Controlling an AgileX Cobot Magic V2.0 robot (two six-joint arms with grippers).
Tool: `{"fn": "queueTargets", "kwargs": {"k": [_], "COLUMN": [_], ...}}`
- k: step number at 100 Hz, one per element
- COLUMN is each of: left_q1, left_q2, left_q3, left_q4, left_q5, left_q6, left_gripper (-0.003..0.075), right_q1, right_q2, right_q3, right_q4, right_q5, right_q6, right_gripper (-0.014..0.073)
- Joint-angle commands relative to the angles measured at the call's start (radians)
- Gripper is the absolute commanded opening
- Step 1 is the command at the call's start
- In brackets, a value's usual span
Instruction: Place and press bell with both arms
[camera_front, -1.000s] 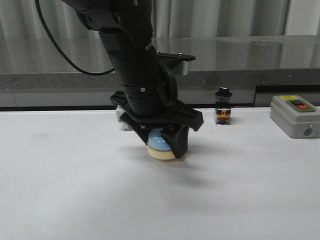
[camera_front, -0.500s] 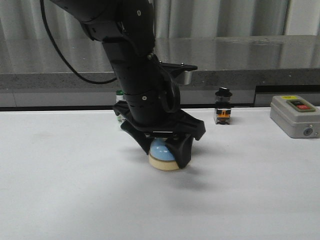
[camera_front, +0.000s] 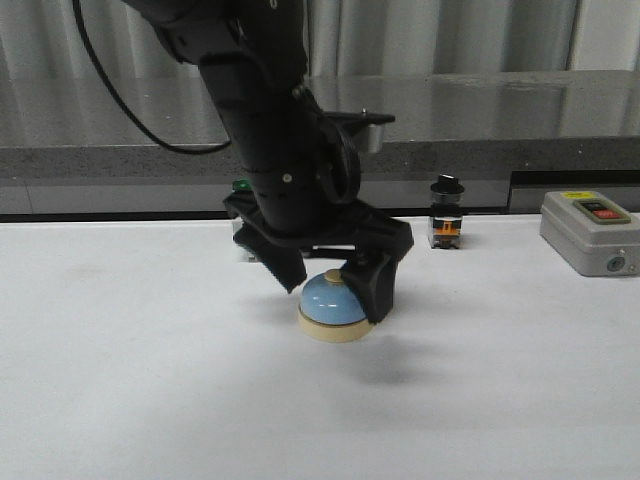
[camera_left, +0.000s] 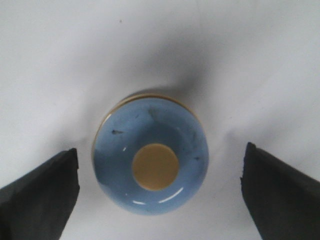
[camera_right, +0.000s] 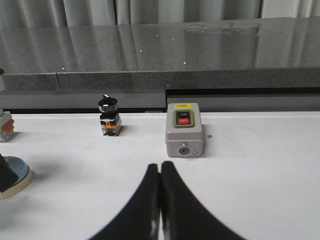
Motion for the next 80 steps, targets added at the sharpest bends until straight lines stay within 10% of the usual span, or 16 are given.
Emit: {"fn": "queueTargets", "kwargs": {"k": [1,80], "left_q1": [-0.009,0.332], "left_q2": [-0.127,-0.632], "left_q3": [-0.031,0.171], "left_q4": [-0.019,0.019], "left_q5": [-0.031,-0.224], "left_q6": [0.000,-0.007], "left_gripper": [0.0629,0.0629], "right_q1": [-0.006,-0.006], "right_q2": [-0.018,-0.018], "right_q3": [-0.014,-0.014], "right_q4": [-0.011,-0.011], "right_q5": [-0.083,-0.083], "right_q6": [-0.002,-0.002], "right_gripper": [-0.0060,-0.0060]}}
